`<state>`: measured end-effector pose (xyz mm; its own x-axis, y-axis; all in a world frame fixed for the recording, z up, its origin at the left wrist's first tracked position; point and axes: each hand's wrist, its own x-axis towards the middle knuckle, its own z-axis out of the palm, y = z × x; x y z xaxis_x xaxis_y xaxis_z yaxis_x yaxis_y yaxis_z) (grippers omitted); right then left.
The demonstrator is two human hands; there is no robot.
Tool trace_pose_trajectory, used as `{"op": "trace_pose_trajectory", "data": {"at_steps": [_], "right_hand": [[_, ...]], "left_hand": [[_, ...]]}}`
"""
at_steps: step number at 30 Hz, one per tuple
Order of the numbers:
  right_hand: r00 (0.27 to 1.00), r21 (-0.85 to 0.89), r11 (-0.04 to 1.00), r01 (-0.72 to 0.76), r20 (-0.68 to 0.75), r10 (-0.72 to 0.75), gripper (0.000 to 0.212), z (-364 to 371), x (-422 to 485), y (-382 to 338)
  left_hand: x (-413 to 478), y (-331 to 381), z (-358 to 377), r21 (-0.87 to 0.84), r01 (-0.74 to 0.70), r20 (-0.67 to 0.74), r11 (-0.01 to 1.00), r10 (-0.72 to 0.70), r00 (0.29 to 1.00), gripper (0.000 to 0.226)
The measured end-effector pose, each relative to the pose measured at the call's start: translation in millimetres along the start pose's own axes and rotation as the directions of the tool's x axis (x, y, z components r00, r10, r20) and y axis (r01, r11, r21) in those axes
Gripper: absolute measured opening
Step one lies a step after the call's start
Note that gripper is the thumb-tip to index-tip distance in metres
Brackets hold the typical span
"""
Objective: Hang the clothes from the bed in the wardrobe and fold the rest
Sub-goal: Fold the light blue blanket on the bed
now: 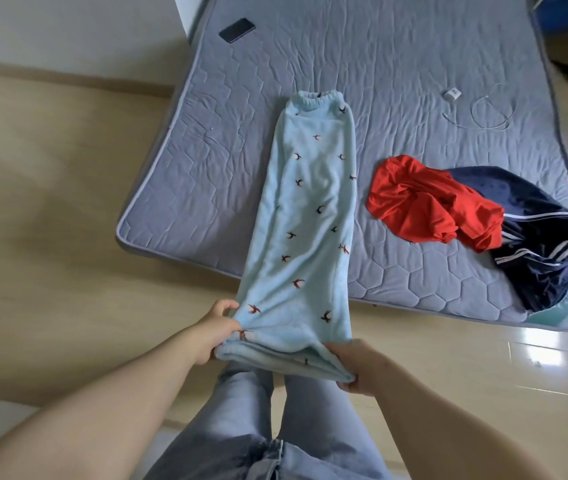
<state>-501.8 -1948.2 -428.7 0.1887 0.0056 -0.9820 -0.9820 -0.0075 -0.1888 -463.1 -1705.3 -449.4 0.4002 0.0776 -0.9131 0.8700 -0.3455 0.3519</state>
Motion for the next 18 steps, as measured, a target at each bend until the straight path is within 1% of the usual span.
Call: {"op": "trace_pose_trajectory", "data": {"at_steps": [2, 4, 7, 9, 11, 12, 15, 17, 18], "right_hand": [[1.000, 0.034, 0.999, -0.005, -0.014, 0.005, 0.009, -2, 7, -10], [0.999, 0.113, 0.993, -0.026, -0.035, 0.031, 0.011, -5, 23, -28], [0.999, 0.291, 0.956, -0.047, -0.008, 0.052, 0.012, -11, 53, -72], [0.999, 0.382, 0.923, -0.034, -0.012, 0.042, 0.013, -17, 68, -111], [0.998, 0.420, 0.907, -0.005, -0.052, 0.029, 0.015, -22, 79, -160], [0.997, 0.425, 0.905, 0.021, -0.078, 0.014, 0.016, -24, 81, -186], [0.986, 0.438, 0.886, 0.152, -0.130, -0.105, 0.021, -35, 83, -278], [0.959, 0.490, 0.824, 0.284, -0.135, -0.250, 0.020, -44, 75, -341], [0.933, 0.515, 0.781, 0.354, -0.138, -0.332, 0.017, -50, 70, -369]], "left_hand": [[8, 12, 0, -0.069, -0.030, 0.034, 0.997, 0.032, 0.999, 0.031], [24, 35, 3, -0.192, -0.004, 0.077, 0.981, 0.019, 0.997, 0.020], [55, 85, 6, -0.373, 0.063, 0.116, 0.926, -0.021, 0.993, 0.027], [76, 125, 3, -0.465, 0.084, 0.116, 0.881, -0.034, 0.993, 0.027], [93, 170, -1, -0.492, 0.060, 0.096, 0.868, -0.014, 0.995, 0.023], [98, 193, -3, -0.514, 0.038, 0.085, 0.857, 0.007, 0.996, 0.025], [111, 282, -14, -0.590, -0.061, 0.007, 0.805, 0.081, 0.997, 0.032], [116, 347, -25, -0.658, -0.161, -0.019, 0.735, 0.197, 0.980, 0.033], [116, 378, -30, -0.689, -0.212, -0.033, 0.693, 0.262, 0.965, 0.031]]}}
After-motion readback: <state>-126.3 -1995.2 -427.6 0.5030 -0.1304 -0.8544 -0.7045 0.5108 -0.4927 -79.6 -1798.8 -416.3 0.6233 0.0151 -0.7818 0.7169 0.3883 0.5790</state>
